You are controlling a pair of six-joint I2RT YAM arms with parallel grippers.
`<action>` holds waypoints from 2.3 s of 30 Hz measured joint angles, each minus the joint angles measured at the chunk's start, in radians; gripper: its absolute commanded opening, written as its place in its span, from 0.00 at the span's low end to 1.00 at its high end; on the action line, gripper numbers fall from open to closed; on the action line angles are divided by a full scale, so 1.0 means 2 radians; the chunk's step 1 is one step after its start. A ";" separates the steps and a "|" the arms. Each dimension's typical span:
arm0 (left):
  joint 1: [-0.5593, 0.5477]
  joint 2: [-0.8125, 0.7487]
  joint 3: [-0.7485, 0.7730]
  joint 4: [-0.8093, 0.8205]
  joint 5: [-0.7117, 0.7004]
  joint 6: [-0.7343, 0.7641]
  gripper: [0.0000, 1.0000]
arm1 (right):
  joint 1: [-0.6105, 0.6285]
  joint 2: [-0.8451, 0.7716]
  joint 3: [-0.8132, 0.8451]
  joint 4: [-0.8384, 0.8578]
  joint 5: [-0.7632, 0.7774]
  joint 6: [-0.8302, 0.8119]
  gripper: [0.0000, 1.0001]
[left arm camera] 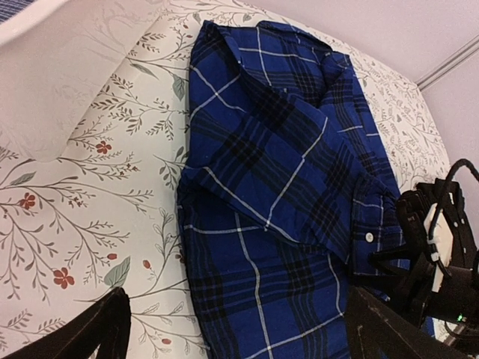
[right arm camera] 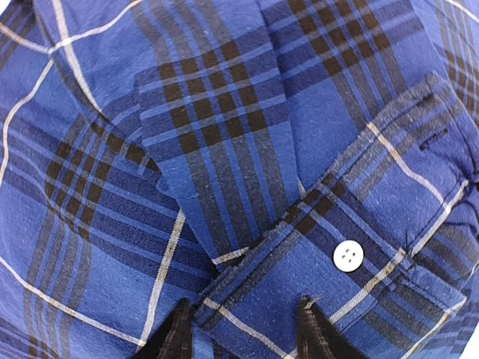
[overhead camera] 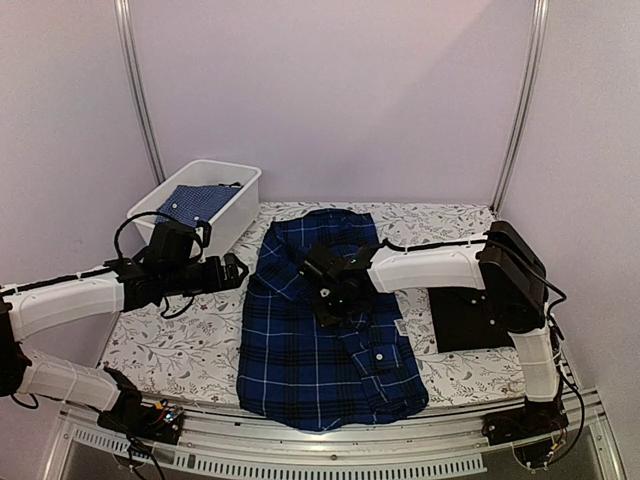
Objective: Fold and stack the long sleeve shirts
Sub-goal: Pick up the sleeve from the 1/3-folded shirt, then pick up the 1/3-folded shirt from the center of the board.
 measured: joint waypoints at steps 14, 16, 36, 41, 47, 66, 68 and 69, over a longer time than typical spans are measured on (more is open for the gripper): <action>0.000 0.001 0.000 0.000 0.005 -0.007 1.00 | 0.000 0.002 0.002 -0.001 0.003 -0.006 0.53; 0.000 0.004 0.000 0.001 0.006 -0.007 1.00 | 0.000 0.005 0.002 -0.001 0.003 -0.005 0.48; 0.000 0.006 -0.010 0.001 0.021 -0.015 1.00 | -0.009 0.003 0.005 0.003 0.002 0.002 0.21; 0.001 0.006 -0.015 0.000 0.035 -0.017 1.00 | -0.015 -0.013 -0.001 0.010 0.000 0.005 0.13; 0.001 0.006 -0.017 -0.004 0.060 -0.021 0.97 | -0.020 -0.026 -0.002 0.015 -0.004 0.010 0.00; -0.066 0.075 -0.017 -0.117 0.151 -0.078 0.70 | -0.145 -0.109 0.095 0.114 0.045 -0.128 0.00; -0.087 0.064 -0.026 -0.122 0.163 -0.095 0.69 | -0.150 -0.109 0.103 0.133 0.043 -0.144 0.00; -0.095 0.059 -0.031 -0.126 0.167 -0.102 0.67 | -0.152 -0.109 0.104 0.140 0.041 -0.151 0.00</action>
